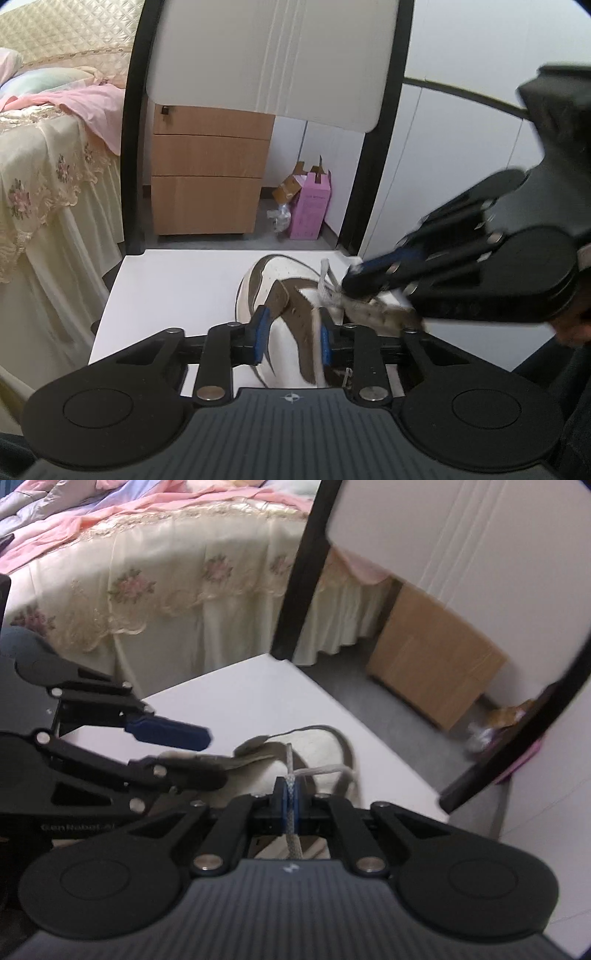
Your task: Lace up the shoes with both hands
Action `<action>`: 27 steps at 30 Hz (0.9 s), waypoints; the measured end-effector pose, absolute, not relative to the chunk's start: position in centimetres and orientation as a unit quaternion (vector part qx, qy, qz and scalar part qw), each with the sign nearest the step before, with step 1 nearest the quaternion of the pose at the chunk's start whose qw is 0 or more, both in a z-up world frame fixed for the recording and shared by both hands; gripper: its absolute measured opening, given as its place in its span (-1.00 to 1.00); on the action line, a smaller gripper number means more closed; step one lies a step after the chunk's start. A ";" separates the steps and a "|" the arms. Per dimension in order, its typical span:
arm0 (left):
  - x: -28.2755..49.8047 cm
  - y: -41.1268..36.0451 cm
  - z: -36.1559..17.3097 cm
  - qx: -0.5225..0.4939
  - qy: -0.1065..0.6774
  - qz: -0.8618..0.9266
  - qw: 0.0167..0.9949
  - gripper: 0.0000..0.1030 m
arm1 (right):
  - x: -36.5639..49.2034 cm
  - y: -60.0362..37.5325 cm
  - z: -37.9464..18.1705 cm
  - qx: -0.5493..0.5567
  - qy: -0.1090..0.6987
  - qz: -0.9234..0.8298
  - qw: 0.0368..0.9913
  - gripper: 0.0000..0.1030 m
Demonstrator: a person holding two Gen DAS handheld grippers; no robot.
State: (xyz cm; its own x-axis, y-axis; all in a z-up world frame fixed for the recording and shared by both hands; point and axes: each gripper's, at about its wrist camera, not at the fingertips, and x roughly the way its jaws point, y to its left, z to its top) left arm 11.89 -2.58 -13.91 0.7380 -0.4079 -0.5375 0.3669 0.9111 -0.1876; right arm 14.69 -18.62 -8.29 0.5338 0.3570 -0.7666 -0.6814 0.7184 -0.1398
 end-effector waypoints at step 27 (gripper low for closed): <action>13.8 0.8 -14.3 -0.158 0.334 -0.184 0.911 -0.75 | 20.2 -16.0 -10.3 -0.100 0.532 0.332 0.772 -0.93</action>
